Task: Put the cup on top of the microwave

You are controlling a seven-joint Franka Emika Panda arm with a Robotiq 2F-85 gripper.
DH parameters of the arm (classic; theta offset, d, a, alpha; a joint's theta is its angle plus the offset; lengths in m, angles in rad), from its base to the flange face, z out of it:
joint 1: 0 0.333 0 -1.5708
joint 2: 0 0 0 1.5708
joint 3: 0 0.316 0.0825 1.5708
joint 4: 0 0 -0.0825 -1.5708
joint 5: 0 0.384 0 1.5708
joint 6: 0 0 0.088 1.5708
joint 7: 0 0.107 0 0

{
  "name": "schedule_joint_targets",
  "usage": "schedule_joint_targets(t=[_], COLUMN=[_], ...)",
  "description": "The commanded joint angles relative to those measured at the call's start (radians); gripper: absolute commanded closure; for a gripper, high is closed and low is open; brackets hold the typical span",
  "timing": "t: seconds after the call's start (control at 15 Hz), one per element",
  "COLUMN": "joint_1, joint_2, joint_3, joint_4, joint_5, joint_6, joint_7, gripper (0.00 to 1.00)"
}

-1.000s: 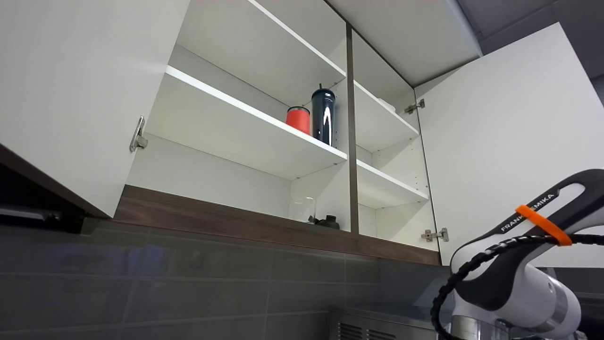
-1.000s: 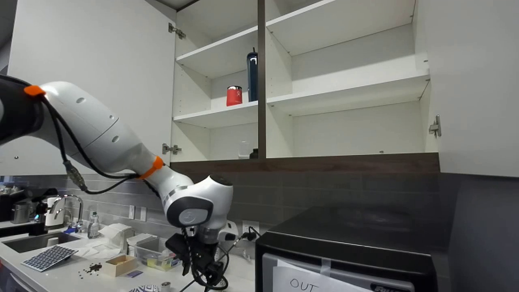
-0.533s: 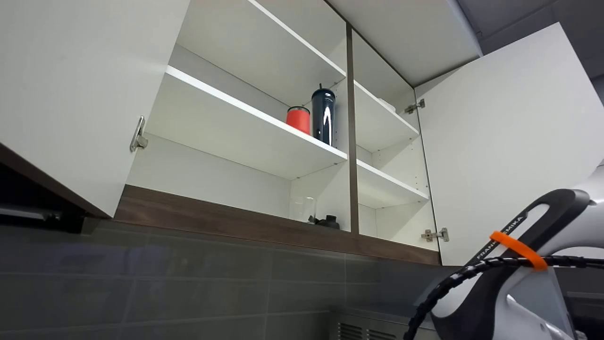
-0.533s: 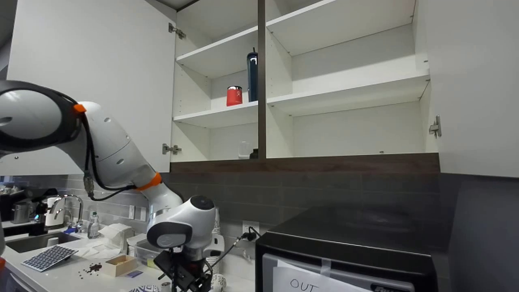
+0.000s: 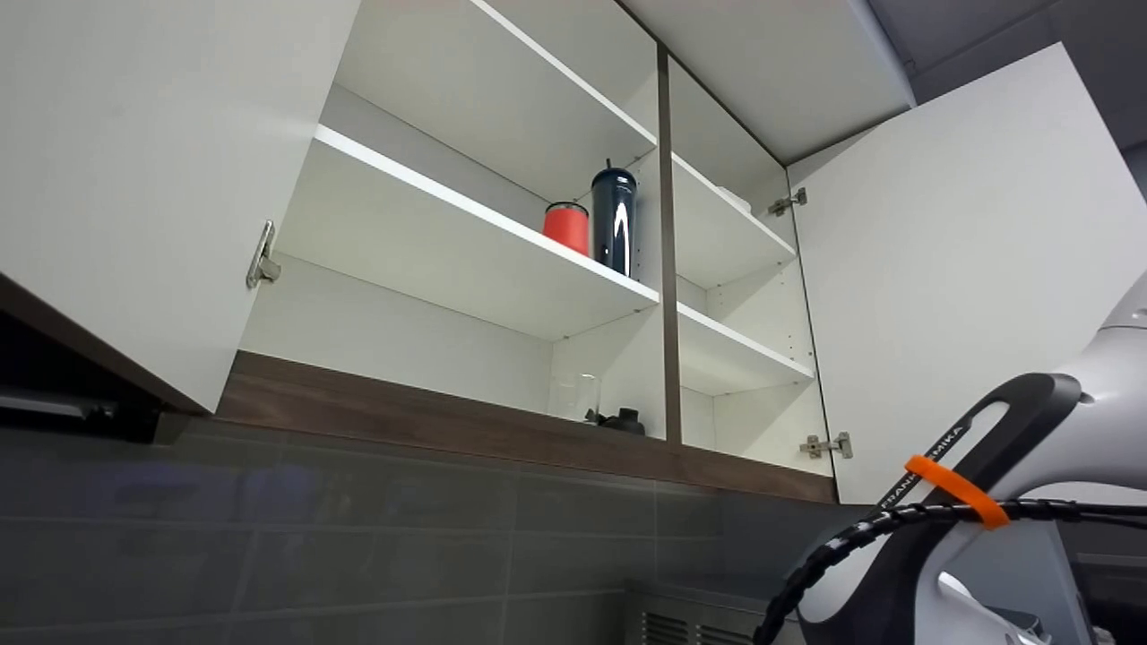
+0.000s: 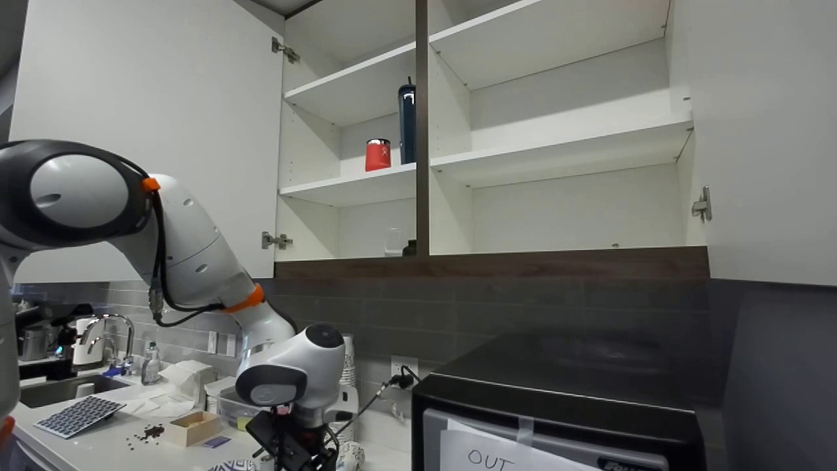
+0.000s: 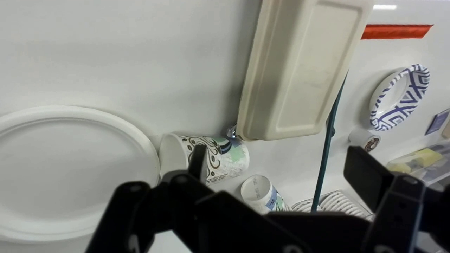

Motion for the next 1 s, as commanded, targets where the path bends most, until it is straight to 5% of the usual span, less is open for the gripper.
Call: schedule_joint_targets(t=[0.0, 0.53, 0.6, 0.93], joint_1=[0.014, 0.008, -0.07, -0.146], joint_2=[0.087, 0.283, 0.299, 0.397], joint_3=[-0.034, -0.013, 0.065, 0.13], joint_4=[0.077, 0.225, 0.238, 0.307], joint_5=[0.11, 0.364, 0.366, 0.346], joint_6=[-0.059, -0.075, -0.072, -0.079], joint_7=[-0.095, -0.302, -0.303, -0.311], gripper=[0.0, 0.0, 0.0, 0.0])
